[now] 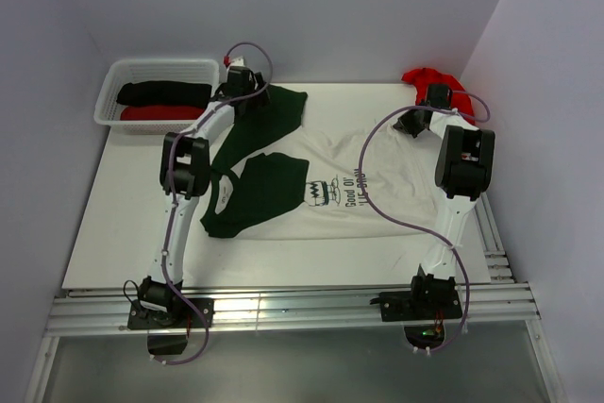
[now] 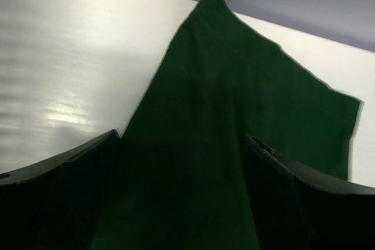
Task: Roll the t-shirts
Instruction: Fold the tshirt
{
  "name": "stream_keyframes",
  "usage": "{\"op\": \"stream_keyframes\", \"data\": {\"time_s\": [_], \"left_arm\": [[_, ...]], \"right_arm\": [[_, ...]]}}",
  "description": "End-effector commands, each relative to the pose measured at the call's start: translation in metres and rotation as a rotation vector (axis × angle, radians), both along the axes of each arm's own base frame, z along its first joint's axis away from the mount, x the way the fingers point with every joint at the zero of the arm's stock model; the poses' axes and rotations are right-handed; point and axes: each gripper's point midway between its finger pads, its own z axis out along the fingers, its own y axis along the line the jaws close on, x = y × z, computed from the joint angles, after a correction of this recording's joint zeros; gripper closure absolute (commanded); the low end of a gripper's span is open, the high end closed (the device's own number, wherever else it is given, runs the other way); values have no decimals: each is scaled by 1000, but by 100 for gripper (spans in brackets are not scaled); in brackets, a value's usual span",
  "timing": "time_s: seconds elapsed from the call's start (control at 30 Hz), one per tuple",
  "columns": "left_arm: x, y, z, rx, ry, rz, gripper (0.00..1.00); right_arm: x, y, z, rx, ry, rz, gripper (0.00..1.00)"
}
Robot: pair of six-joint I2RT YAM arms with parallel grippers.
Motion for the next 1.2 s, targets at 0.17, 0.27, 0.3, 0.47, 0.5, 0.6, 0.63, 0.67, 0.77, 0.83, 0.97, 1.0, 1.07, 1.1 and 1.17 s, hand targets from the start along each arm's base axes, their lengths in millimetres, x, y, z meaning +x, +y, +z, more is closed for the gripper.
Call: {"op": "stream_keyframes", "data": {"time_s": [0.17,0.27,0.3,0.47,0.5,0.6,0.63,0.67,0.77,0.83,0.97,1.0,1.07,1.1,1.17], "left_arm": [[-6,-13,-10,117,29,-60,16],[-9,-15,-15,138,43,-68,23],[-10,-14,-14,150,41,-71,25],[-14,-11,-16,232,47,-63,40],[-15,-10,-17,241,52,-60,45],[-16,-7,-14,250,44,-43,50],[-14,-6,-12,251,31,-36,50],[-12,-2,-9,262,20,-17,51],[-6,4,3,290,-22,9,57],[-2,9,10,298,-47,25,62],[6,13,24,290,-89,35,78],[7,14,28,284,-100,36,84],[9,21,35,284,-111,56,96],[9,22,41,281,-119,59,100],[8,28,51,273,-128,71,100]], "right_arm": [[1,-3,4,-9,2,5,100],[1,-3,4,-8,3,5,100],[1,-3,4,-9,2,5,100],[0,-3,3,-7,6,6,100],[0,-3,3,-7,6,6,100],[1,-3,3,-6,5,5,100],[0,-3,3,-7,5,6,100],[1,-2,4,-7,3,7,100],[0,-3,2,-7,8,7,100],[0,-3,2,-6,8,6,100],[0,-4,3,-11,4,3,100],[0,-4,3,-11,4,3,100],[-2,-4,3,-13,5,-1,100],[-1,-4,4,-13,3,-7,100],[-1,-4,5,-4,-11,-4,100]]}}
